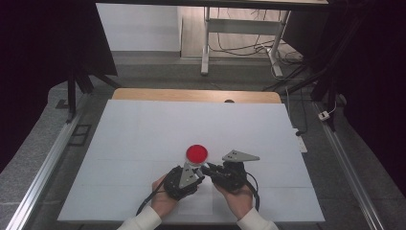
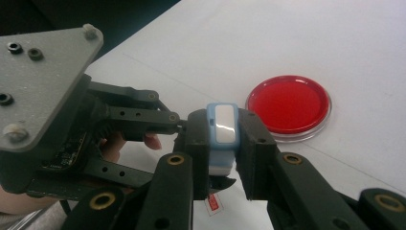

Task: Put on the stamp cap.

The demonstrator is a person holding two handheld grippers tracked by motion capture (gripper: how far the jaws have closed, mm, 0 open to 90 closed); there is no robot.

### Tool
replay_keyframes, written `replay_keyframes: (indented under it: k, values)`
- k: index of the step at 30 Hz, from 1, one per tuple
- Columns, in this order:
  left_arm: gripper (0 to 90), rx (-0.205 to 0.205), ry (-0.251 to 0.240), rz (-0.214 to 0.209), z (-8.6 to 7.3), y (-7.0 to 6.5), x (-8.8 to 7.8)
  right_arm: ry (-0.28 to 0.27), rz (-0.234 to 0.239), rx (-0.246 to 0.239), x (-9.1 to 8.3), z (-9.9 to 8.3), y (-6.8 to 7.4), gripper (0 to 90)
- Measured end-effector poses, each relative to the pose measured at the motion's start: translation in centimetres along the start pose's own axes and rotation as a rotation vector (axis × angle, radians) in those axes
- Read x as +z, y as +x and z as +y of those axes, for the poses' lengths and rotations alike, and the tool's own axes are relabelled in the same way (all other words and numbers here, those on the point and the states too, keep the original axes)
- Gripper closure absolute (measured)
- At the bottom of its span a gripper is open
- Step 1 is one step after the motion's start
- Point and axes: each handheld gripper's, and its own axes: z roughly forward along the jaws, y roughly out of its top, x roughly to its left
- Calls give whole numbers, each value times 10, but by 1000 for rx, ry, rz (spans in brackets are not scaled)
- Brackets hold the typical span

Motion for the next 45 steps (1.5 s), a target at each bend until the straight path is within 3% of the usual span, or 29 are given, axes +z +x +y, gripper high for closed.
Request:
replay_keyframes:
  k: [10, 21, 25, 29, 34, 45]
  values:
    - [658, 11, -15, 11, 0, -1, -3, 12, 21, 23, 1, -1, -3, 759]
    - [642, -25, -26, -23, -2, 4, -2, -15, 42, 1, -2, 0, -5, 757]
    - [594, -54, -36, -42, -2, 7, -3, -22, 35, -14, -2, 1, -4, 757]
    - [502, -68, -14, -57, -3, 10, -3, -40, 30, -33, -4, 1, -3, 757]
    - [406, -130, 9, -109, -8, 20, -12, -56, 27, -48, -8, 3, -5, 756]
    - [388, -191, -11, -98, -25, 42, -48, -76, 24, -82, -15, 6, -10, 756]
